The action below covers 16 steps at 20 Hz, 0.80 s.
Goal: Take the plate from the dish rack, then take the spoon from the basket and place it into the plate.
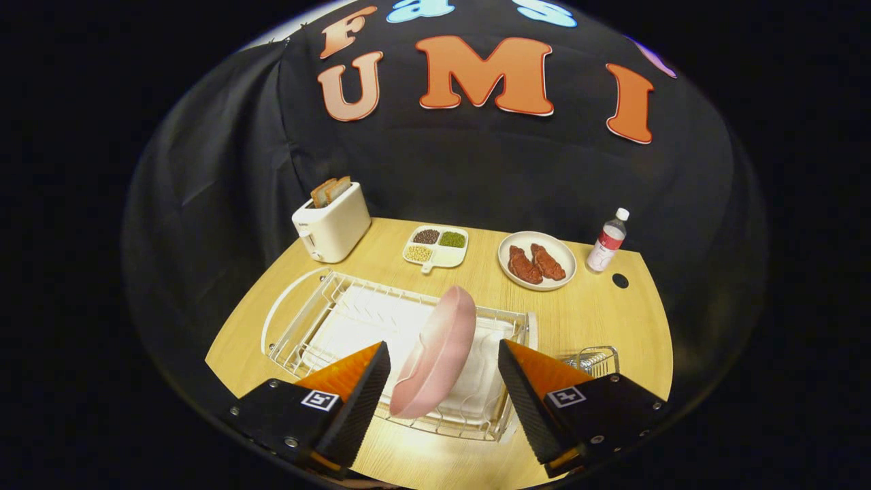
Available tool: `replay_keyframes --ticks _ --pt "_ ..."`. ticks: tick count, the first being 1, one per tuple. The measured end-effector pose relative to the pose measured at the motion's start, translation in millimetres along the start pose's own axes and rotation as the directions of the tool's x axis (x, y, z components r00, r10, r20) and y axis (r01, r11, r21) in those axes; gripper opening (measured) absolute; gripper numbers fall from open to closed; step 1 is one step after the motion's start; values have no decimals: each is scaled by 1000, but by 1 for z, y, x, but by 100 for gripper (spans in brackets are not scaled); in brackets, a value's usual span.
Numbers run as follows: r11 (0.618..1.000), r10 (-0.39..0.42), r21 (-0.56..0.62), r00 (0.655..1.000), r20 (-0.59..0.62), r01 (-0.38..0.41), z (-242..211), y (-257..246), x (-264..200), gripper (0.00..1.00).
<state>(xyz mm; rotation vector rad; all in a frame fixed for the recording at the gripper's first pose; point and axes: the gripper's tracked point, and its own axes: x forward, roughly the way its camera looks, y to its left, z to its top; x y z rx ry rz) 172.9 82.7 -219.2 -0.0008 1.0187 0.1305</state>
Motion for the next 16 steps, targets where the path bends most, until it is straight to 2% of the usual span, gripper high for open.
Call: replay_keyframes --ticks 5,9,11,13,14,16 --pt "999 -39 3 994 -103 39 -12 -5 31 90" --pt "998 -54 0 985 -161 55 -23 -5 46 82" --pt "998 -60 0 980 -189 61 -28 -3 52 74" --pt "997 -73 -2 975 -209 74 -33 -1 55 62" --pt "996 -86 0 974 -210 88 -33 -3 56 50" --pt "995 -97 15 974 -206 102 -29 0 55 44"
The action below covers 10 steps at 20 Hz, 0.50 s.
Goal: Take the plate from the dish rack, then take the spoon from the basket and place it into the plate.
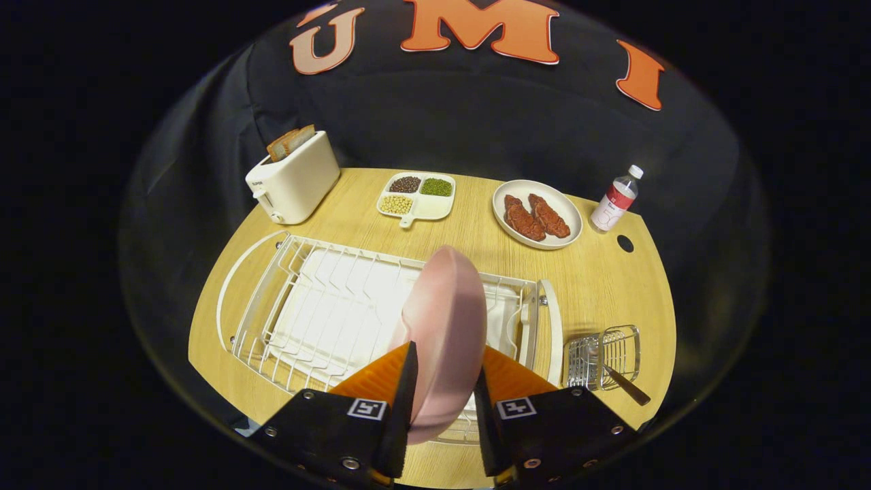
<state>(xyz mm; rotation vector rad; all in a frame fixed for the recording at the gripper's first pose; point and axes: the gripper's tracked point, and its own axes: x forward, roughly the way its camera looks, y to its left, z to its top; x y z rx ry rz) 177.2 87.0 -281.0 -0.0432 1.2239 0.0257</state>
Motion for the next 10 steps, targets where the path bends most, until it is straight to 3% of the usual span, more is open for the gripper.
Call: replay_keyframes --ticks 5,6,10 --pt "991 -128 36 989 79 126 31 -26 -9 32" --pt "986 -165 28 981 106 163 38 -35 -10 26" --pt "983 -181 18 978 104 180 38 -35 -15 22"
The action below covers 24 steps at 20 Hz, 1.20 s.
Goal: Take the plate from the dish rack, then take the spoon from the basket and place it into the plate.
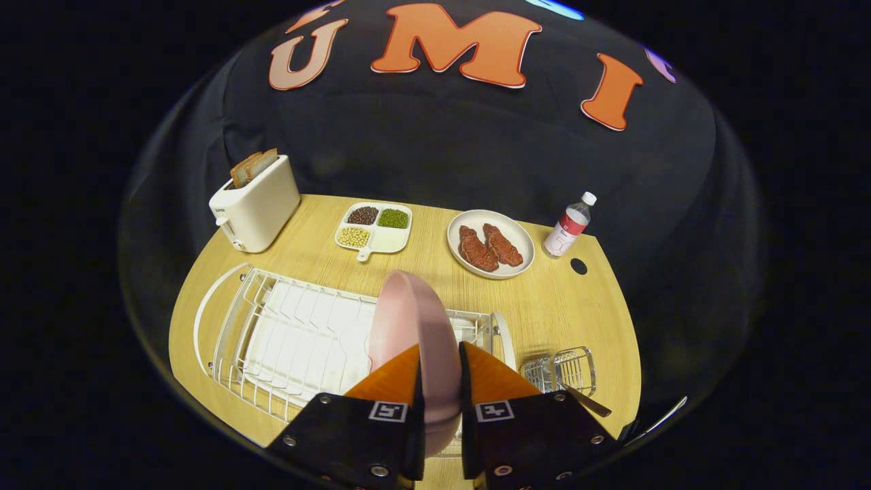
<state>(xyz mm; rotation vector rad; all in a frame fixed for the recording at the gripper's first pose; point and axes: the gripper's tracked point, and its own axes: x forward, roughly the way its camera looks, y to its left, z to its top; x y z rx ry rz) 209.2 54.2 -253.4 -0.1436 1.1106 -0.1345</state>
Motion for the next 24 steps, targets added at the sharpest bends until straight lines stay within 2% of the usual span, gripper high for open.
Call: replay_keyframes --ticks 5,10,13,17,20,24 --pt "998 -33 -48 999 23 34 8 5 -3 22" --pt "990 -99 -93 992 78 107 26 -3 -11 22" --pt "998 -50 -43 995 83 53 30 2 -24 19" --pt "998 -21 -63 992 124 29 22 -6 -51 19" --pt "997 63 -49 987 151 -56 8 1 -80 19" --pt "991 132 -32 975 177 -128 -18 1 -112 19"
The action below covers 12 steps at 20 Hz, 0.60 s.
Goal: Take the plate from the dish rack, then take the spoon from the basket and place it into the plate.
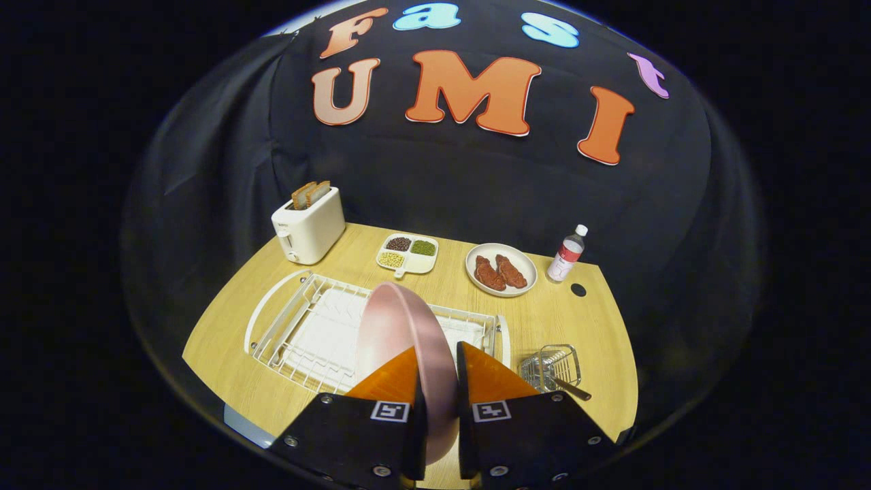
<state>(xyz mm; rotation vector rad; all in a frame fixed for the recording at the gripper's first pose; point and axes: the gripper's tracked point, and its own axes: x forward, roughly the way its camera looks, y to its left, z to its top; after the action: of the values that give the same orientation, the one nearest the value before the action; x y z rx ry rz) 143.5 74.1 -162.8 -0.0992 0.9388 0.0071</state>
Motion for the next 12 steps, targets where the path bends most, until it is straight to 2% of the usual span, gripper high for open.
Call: replay_keyframes --ticks 4,9,12 --pt "997 66 45 998 -16 -66 -40 1 -26 19" --pt "992 84 98 996 -12 -83 -95 -11 -43 19" --pt "980 124 163 991 -40 -116 -131 -14 -46 19"
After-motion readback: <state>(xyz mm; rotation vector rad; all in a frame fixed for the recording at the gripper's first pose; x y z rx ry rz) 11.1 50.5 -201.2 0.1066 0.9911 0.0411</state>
